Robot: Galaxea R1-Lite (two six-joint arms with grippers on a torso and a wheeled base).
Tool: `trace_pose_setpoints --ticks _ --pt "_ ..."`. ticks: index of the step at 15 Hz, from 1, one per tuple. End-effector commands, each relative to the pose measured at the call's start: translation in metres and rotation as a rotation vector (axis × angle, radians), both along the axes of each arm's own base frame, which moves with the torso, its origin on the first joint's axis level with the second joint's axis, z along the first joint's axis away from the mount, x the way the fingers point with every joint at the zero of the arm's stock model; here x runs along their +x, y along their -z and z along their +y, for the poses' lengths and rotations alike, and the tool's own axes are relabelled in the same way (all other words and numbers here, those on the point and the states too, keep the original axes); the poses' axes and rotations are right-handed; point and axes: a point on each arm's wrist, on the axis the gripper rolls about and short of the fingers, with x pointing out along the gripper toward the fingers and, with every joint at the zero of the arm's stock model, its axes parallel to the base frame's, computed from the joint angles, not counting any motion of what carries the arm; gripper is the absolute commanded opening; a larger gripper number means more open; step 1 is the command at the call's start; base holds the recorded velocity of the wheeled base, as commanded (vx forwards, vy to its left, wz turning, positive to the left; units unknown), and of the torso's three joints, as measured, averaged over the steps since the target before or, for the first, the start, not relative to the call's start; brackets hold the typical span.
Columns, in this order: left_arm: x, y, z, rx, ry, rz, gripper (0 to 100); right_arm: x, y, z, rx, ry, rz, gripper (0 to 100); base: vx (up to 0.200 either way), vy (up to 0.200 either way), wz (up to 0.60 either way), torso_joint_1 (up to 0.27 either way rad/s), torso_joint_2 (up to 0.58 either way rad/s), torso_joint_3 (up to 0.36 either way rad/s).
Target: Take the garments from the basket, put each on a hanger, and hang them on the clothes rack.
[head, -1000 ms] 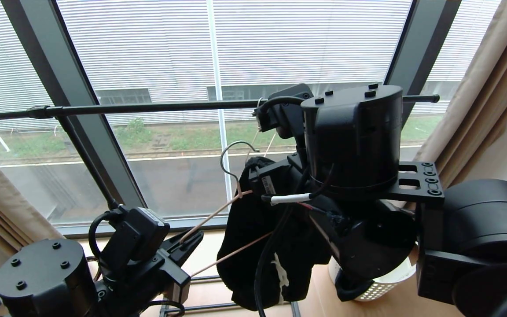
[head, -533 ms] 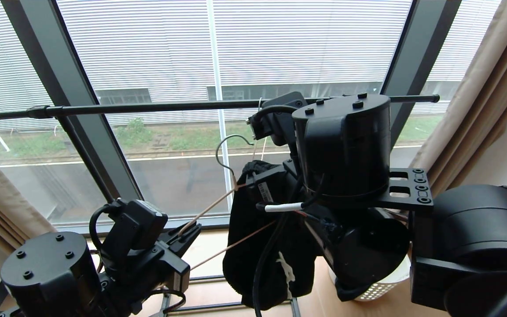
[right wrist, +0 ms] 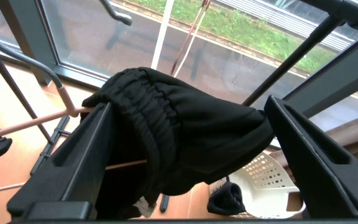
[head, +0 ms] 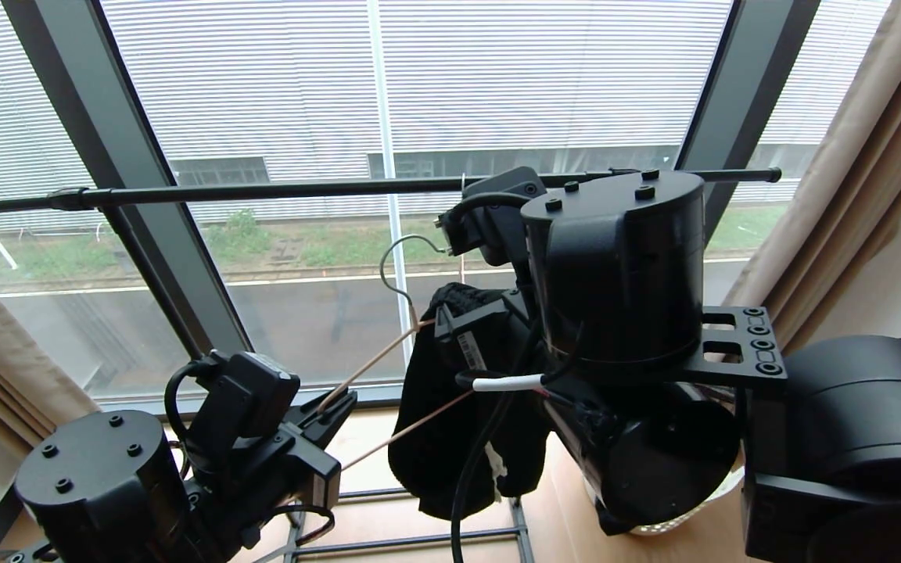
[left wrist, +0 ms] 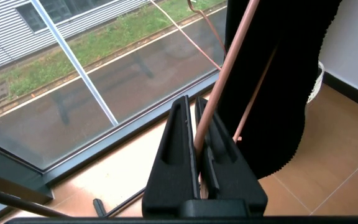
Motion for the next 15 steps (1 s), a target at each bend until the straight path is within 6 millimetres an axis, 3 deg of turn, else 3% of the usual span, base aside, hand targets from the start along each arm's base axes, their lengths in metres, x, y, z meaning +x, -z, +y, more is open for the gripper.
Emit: trace_pose_setpoints --ticks 1,10,11,15 --pt "0.000 0.000 0.000 -0.002 0.000 -0.001 0 -0.003 -0.004 -0.006 0.005 -0.005 -0.004 100 0.000 0.000 0.00 0.000 0.00 0.000" --pt "0.000 -0.001 0.000 -0.016 -0.001 0.003 0 -0.014 -0.013 -0.025 0.027 -0.082 0.008 100 0.000 0.000 0.00 0.000 0.00 0.000" --pt "-0.001 -0.001 0.000 -0.015 -0.001 0.005 0 -0.013 -0.017 -0.032 0.025 -0.110 0.016 100 0.000 0.000 0.00 0.000 0.00 0.000" --pt "-0.007 0.001 0.005 -0.006 0.016 0.014 0 0.011 -0.038 -0.095 -0.075 -0.270 0.082 100 0.000 0.000 0.00 0.000 0.00 0.000"
